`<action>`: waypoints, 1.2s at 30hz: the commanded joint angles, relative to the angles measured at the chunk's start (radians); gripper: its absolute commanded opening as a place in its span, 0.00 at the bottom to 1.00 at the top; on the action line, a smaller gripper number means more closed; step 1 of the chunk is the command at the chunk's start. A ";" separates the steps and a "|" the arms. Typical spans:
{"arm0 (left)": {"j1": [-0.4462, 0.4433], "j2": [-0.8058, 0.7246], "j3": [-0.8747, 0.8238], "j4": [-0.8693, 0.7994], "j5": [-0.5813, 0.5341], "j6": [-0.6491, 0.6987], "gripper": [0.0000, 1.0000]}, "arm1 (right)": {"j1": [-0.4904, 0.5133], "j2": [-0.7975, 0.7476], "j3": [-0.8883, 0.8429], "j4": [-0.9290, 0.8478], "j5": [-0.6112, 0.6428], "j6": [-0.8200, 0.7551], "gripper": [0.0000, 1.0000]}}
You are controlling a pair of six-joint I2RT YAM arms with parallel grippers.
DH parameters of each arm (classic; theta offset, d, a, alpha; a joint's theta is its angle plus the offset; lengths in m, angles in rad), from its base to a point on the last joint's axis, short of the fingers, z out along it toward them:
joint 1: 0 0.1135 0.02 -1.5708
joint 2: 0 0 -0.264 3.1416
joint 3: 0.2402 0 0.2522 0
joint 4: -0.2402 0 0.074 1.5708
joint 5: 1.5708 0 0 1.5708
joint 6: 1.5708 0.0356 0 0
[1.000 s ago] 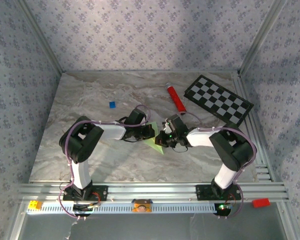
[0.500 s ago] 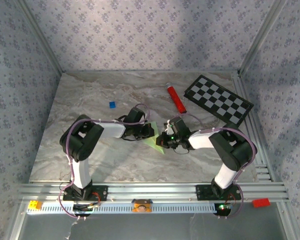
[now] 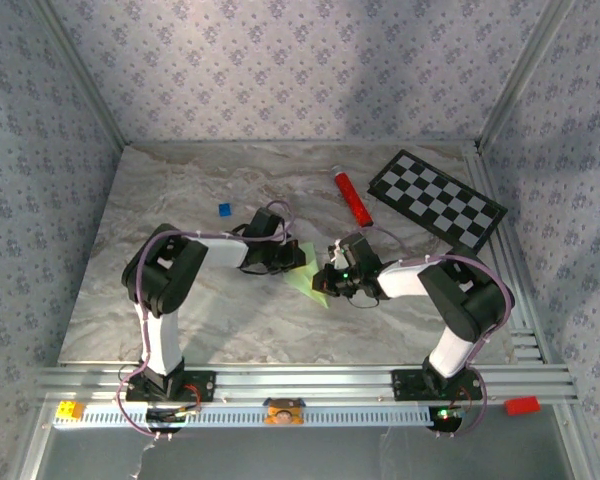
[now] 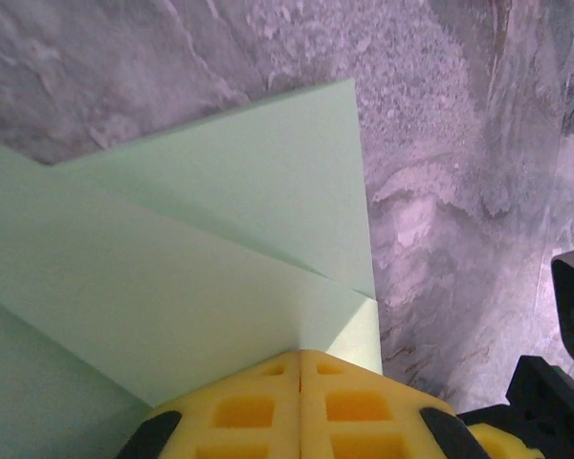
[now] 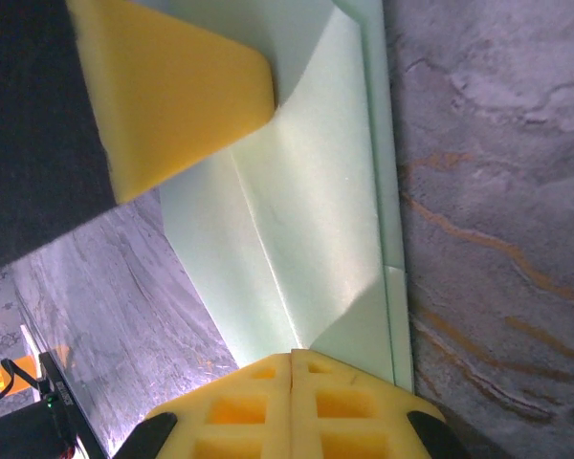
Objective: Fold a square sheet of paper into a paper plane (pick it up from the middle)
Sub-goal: Fourth fold the wing at the center of the table.
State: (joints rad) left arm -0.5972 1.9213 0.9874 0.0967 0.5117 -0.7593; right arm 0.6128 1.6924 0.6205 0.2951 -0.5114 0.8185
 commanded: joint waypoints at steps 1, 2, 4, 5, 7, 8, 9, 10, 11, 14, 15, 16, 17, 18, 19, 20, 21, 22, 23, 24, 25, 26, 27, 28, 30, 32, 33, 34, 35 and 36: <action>0.062 0.043 0.033 -0.055 -0.126 0.080 0.07 | -0.007 0.031 -0.050 -0.178 0.018 -0.025 0.00; 0.070 0.047 0.043 -0.073 -0.126 0.099 0.07 | -0.007 0.030 -0.048 -0.178 0.018 -0.027 0.00; 0.087 0.053 0.048 -0.086 -0.120 0.113 0.06 | -0.006 0.031 -0.047 -0.181 0.017 -0.031 0.00; 0.095 0.053 0.049 -0.084 -0.115 0.112 0.07 | -0.008 0.032 -0.047 -0.184 0.019 -0.031 0.00; 0.110 0.057 0.050 -0.081 -0.108 0.115 0.07 | -0.008 0.032 -0.048 -0.186 0.018 -0.032 0.00; 0.118 0.061 0.055 -0.081 -0.103 0.117 0.07 | -0.008 0.031 -0.050 -0.184 0.018 -0.032 0.00; 0.125 0.067 0.061 -0.083 -0.101 0.120 0.07 | -0.008 0.029 -0.051 -0.185 0.018 -0.032 0.00; 0.132 0.074 0.068 -0.088 -0.102 0.125 0.07 | -0.009 0.029 -0.052 -0.186 0.017 -0.033 0.00; 0.139 0.081 0.078 -0.094 -0.099 0.130 0.07 | -0.010 0.027 -0.052 -0.187 0.016 -0.035 0.00; 0.156 0.098 0.105 -0.117 -0.100 0.140 0.07 | -0.009 0.027 -0.052 -0.190 0.015 -0.040 0.00; 0.159 0.102 0.111 -0.122 -0.101 0.141 0.07 | -0.010 0.028 -0.053 -0.191 0.015 -0.039 0.00; 0.163 0.108 0.118 -0.128 -0.102 0.141 0.07 | -0.010 0.028 -0.053 -0.191 0.014 -0.040 0.00; 0.168 0.111 0.127 -0.140 -0.104 0.141 0.07 | -0.011 0.027 -0.053 -0.191 0.014 -0.040 0.00; 0.170 0.115 0.134 -0.154 -0.113 0.141 0.07 | -0.011 0.029 -0.054 -0.191 0.011 -0.041 0.00; 0.173 0.116 0.144 -0.173 -0.127 0.140 0.07 | -0.011 0.029 -0.051 -0.192 0.009 -0.041 0.00; 0.176 0.119 0.154 -0.188 -0.136 0.140 0.06 | -0.012 0.029 -0.052 -0.194 0.008 -0.043 0.00; 0.179 0.119 0.160 -0.198 -0.140 0.140 0.06 | -0.012 0.029 -0.051 -0.194 0.006 -0.044 0.00; 0.182 0.120 0.169 -0.207 -0.145 0.138 0.06 | -0.011 0.029 -0.051 -0.194 0.005 -0.045 0.00; 0.183 0.120 0.179 -0.215 -0.145 0.139 0.06 | -0.012 0.030 -0.050 -0.198 0.003 -0.048 0.00; 0.184 0.122 0.186 -0.221 -0.146 0.141 0.06 | -0.012 0.030 -0.049 -0.199 0.002 -0.051 0.00; 0.185 0.122 0.196 -0.229 -0.148 0.143 0.07 | -0.013 0.031 -0.047 -0.200 0.000 -0.052 0.00; 0.185 0.123 0.205 -0.237 -0.148 0.147 0.07 | -0.013 0.030 -0.048 -0.202 -0.001 -0.054 0.00; 0.185 0.121 0.212 -0.242 -0.151 0.151 0.07 | -0.013 0.030 -0.047 -0.202 -0.004 -0.055 0.00; 0.185 0.120 0.218 -0.245 -0.151 0.151 0.06 | -0.013 0.030 -0.047 -0.203 -0.005 -0.056 0.00; 0.185 0.116 0.229 -0.249 -0.146 0.150 0.07 | -0.013 0.030 -0.048 -0.202 -0.007 -0.058 0.00; 0.185 0.109 0.242 -0.253 -0.127 0.147 0.07 | -0.013 0.030 -0.047 -0.202 -0.006 -0.058 0.00; 0.183 0.102 0.248 -0.257 -0.122 0.146 0.07 | -0.014 0.032 -0.047 -0.202 -0.007 -0.060 0.00; 0.184 0.092 0.252 -0.259 -0.122 0.146 0.08 | -0.013 0.033 -0.048 -0.200 -0.007 -0.059 0.00; 0.183 0.078 0.251 -0.261 -0.125 0.144 0.08 | -0.015 0.033 -0.045 -0.201 -0.008 -0.059 0.00; 0.184 0.067 0.250 -0.263 -0.129 0.147 0.08 | -0.015 0.033 -0.044 -0.201 -0.008 -0.061 0.00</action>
State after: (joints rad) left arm -0.4313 2.0121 1.2137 -0.1379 0.4515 -0.6357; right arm 0.5999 1.6924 0.6197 0.2794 -0.5419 0.7845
